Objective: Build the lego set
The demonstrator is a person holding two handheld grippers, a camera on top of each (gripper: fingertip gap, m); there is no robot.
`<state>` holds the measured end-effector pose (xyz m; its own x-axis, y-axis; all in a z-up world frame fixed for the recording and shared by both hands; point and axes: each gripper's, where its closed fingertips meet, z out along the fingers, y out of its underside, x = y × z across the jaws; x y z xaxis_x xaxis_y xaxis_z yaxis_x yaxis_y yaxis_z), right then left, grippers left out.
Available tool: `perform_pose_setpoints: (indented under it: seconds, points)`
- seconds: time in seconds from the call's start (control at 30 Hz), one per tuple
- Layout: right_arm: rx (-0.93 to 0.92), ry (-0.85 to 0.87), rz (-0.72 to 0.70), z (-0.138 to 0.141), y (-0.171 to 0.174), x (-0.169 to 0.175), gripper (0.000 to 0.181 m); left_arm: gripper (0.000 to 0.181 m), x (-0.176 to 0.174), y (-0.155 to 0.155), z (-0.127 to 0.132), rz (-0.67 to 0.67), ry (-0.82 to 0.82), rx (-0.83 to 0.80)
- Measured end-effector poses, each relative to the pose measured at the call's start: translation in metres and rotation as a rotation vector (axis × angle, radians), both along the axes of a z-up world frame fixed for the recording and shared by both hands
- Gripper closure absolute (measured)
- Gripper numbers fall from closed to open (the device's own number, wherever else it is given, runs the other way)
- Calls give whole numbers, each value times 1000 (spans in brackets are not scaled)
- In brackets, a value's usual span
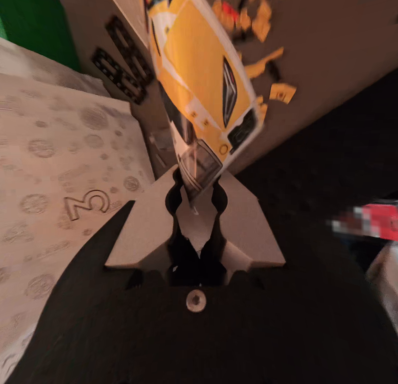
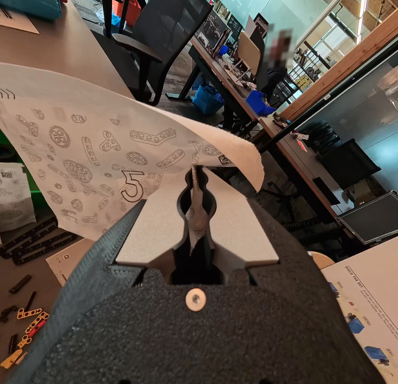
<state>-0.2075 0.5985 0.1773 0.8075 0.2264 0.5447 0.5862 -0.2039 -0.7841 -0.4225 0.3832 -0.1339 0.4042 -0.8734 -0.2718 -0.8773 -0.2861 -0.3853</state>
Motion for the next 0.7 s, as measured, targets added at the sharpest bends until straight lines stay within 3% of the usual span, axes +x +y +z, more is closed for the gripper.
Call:
perform_pose_setpoints:
  seconds: [0.07, 0.17, 0.3, 0.43, 0.57, 0.7]
  points:
    - [-10, 1, 5, -4, 0, -2, 180, 156, 1, 1, -20, -18, 68, 13]
    - [-25, -4, 17, -11, -1, -7, 180, 148, 13, -3, -28, -36, 47, -13]
    - [-37, -2, 40, -17, 0, -16, 180, 123, 20, -9, -22, -54, -24, -14]
    - [-21, 8, 77, -7, 14, -38, 180, 113, 13, -20, -8, -21, -131, -9]
    - [19, 20, 137, 19, 42, -76, 180, 114, -1, -21, 46, 45, -417, 51]
    - [25, 25, 250, 18, 75, -128, 180, 115, -75, 17, 116, 271, -635, 278]
